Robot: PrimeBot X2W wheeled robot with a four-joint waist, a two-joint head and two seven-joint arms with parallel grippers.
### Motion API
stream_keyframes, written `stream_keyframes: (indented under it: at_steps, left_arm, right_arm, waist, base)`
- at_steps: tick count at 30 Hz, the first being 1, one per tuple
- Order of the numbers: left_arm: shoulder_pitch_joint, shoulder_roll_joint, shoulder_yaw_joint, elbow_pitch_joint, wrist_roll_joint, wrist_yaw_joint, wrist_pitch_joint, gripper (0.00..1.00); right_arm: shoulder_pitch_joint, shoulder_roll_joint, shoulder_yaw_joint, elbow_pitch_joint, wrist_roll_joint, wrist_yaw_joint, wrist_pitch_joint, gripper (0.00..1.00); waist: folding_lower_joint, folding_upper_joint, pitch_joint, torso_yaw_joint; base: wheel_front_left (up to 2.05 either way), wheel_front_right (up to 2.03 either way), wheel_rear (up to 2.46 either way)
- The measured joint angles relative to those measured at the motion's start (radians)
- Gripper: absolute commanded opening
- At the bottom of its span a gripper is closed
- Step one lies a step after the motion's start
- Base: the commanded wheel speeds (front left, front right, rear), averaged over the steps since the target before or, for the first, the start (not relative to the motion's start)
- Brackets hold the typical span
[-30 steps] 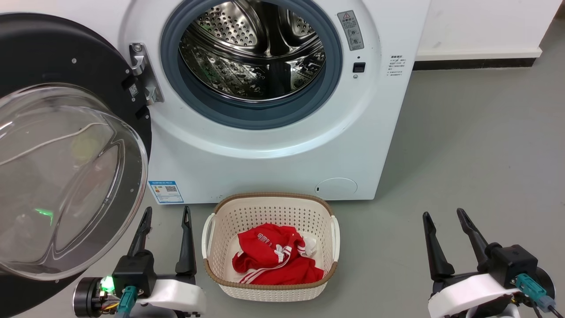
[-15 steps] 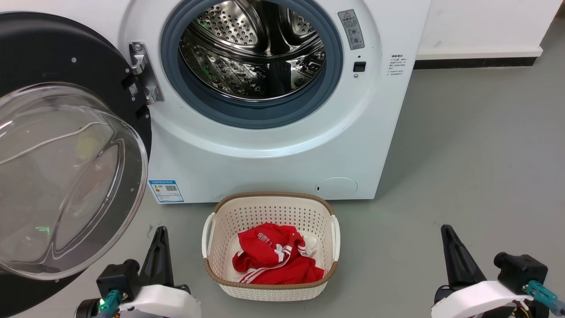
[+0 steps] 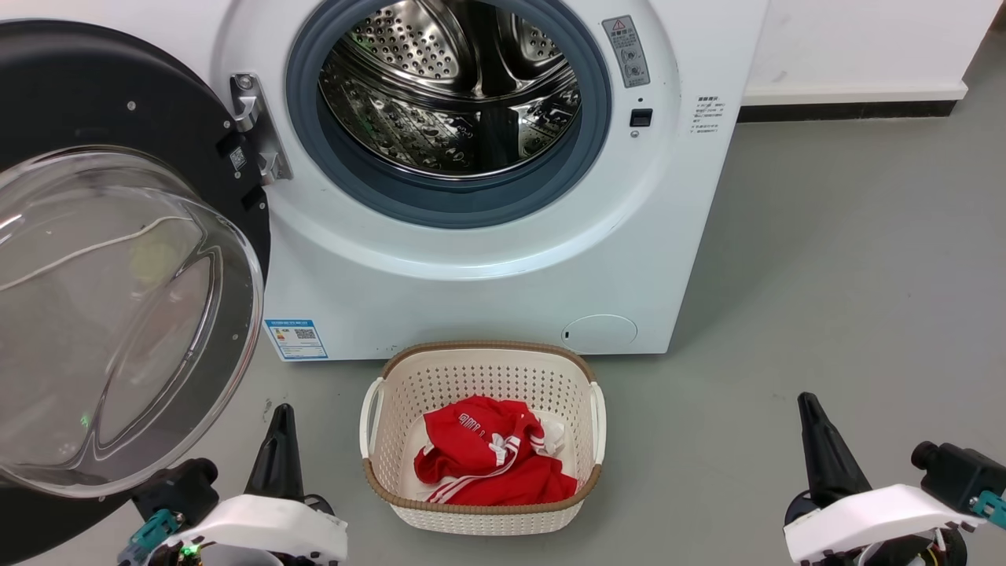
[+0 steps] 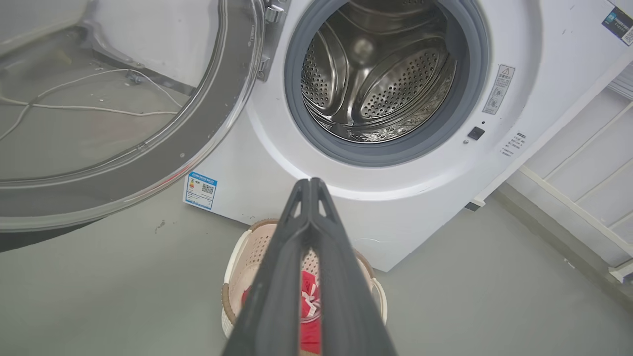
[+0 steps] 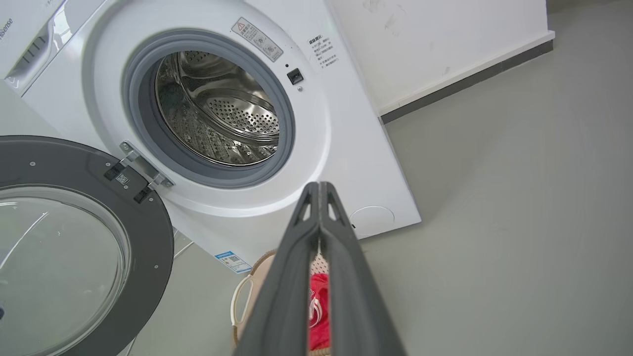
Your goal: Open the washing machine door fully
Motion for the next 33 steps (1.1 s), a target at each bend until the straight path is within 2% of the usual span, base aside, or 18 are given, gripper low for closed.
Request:
stream_keyframes:
  at_steps: [33]
  left_arm:
    - [-0.040,-0.006,0.053,0.033,-0.474,-0.058,0.113,0.00]
  right_arm:
    - [-0.041,-0.005,-0.037,0.020,0.465,0.000,0.093,0.00]
  waist:
    - [0.0000,0.0000,0.004,0.002]
  base:
    - [0.00,0.00,0.00]
